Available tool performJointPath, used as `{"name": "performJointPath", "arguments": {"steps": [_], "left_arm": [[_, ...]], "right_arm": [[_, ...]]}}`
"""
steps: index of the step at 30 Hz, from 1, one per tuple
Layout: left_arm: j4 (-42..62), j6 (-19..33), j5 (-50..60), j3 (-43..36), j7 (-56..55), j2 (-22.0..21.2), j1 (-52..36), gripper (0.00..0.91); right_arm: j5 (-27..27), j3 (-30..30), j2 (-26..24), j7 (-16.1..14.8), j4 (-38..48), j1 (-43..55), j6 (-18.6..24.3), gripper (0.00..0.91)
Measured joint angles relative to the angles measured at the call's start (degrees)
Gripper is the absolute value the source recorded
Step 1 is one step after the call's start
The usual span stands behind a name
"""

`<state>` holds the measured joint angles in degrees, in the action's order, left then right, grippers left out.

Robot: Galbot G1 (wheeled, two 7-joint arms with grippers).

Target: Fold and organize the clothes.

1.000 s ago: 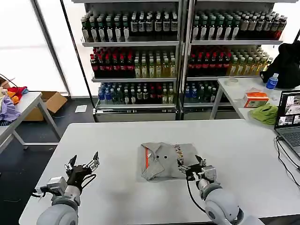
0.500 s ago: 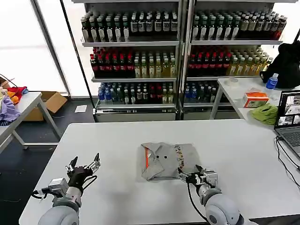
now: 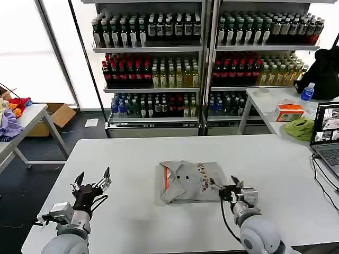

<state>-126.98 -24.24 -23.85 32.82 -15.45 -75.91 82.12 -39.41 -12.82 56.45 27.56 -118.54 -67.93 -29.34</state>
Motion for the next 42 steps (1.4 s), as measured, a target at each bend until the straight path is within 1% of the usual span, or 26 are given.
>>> {"name": "performJointPath", "arguments": {"steps": [3, 7, 14, 25, 42], "left_arm": [[-0.1, 0.9, 1.1, -0.3, 0.5, -0.2, -0.2, 0.907], [-0.1, 2.0, 2.3, -0.6, 1.2, -0.5, -0.2, 0.907], [-0.2, 2.7, 4.4, -0.2, 1.9, -0.7, 0.5, 0.907], [-0.8, 3.1, 4.6, 0.3, 1.5, -0.1, 0.7, 0.907], [-0.7, 3.5, 4.6, 0.4, 1.9, 0.0, 0.4, 0.907]], "right_arm": [[3.6, -3.7, -0.5, -0.7, -0.6, -0.9, 1.7, 0.907], [6.8, -8.4, -0.9, -1.4, -0.6, -1.9, 3.6, 0.907], [10.5, -12.6, -0.8, -2.7, -0.6, -3.3, 5.8, 0.907], [13.7, -14.5, -1.0, -3.5, -0.8, -4.0, 7.0, 0.907], [15.4, -15.7, -0.7, -3.7, -1.6, -5.5, 7.8, 0.907]]}}
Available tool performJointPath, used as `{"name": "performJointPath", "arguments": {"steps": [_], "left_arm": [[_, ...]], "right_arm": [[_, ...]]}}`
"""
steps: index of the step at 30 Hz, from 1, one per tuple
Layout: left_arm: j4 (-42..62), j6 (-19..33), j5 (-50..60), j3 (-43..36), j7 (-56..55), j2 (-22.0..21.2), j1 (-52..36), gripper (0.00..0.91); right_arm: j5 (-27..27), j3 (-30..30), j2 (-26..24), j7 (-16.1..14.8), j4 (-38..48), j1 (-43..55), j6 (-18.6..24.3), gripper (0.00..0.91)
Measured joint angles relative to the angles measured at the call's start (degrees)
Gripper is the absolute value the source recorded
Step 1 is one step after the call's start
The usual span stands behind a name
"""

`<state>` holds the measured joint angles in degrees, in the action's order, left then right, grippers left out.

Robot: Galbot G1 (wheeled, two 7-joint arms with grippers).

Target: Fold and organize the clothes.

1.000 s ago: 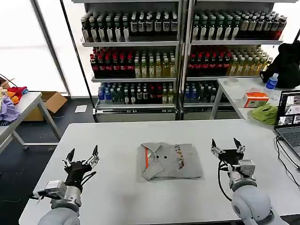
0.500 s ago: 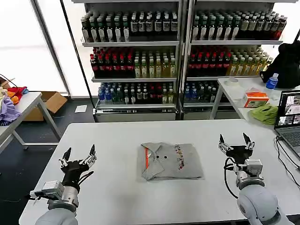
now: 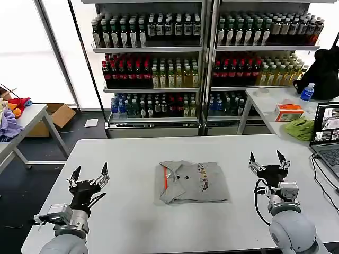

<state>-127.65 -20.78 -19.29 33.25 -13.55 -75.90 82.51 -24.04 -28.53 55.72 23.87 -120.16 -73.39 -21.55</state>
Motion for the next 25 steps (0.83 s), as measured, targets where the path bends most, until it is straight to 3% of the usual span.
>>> {"name": "performJointPath", "arguments": {"steps": [25], "left_arm": [[2.2, -0.7, 0.5, 2.0, 4.4, 0.5, 0.0, 0.907]], "right_arm": [[1.2, 1.6, -0.7, -1.6, -0.4, 0.4, -1.6, 0.907]]}}
